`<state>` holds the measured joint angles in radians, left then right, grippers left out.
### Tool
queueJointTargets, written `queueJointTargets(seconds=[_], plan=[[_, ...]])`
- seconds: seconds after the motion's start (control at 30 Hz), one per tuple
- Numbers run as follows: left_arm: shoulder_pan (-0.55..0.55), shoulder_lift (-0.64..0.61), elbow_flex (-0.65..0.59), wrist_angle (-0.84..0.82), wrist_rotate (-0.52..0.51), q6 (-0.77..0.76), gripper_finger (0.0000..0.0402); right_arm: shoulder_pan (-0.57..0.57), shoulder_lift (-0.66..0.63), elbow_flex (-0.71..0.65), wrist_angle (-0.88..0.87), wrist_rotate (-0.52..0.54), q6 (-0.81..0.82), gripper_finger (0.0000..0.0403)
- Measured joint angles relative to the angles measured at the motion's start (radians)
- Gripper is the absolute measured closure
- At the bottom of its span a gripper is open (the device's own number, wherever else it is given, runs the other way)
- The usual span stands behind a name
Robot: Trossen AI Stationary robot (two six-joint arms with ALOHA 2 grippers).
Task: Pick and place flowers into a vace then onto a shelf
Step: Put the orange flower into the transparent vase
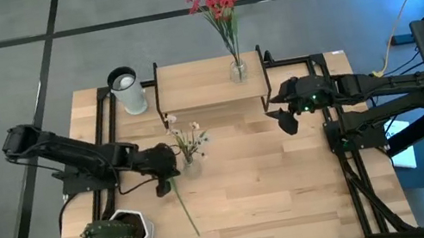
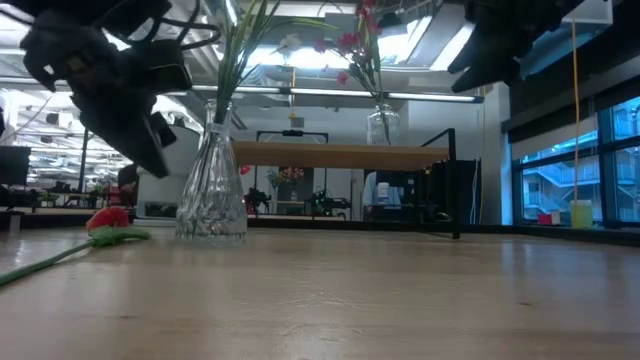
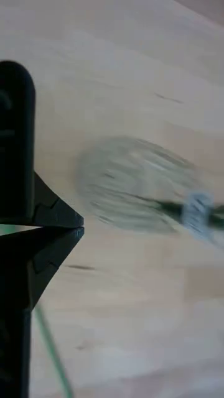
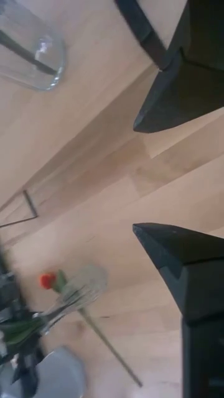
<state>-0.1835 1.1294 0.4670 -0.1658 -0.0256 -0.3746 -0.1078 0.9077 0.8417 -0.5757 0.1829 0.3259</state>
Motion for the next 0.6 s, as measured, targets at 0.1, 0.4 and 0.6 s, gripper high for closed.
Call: queueJointTargets(seconds=[0.1, 0.4, 0.6], plan=[[0.000, -0.001, 0.072, -0.185, -0.011, -0.052, 0.0398, 0.000, 0.000, 0.000, -0.011, 0.000, -0.017, 0.0152], [0.002, -0.001, 0.160, -0.380, -0.074, -0.599, 0.0398, 0.000, 0.000, 0.000, -0.014, 0.000, -0.046, 0.0152], [0.002, -0.001, 0.162, -0.377, -0.055, -0.822, 0.0398, 0.000, 0.000, 0.000, -0.014, 0.000, -0.100, 0.0152]])
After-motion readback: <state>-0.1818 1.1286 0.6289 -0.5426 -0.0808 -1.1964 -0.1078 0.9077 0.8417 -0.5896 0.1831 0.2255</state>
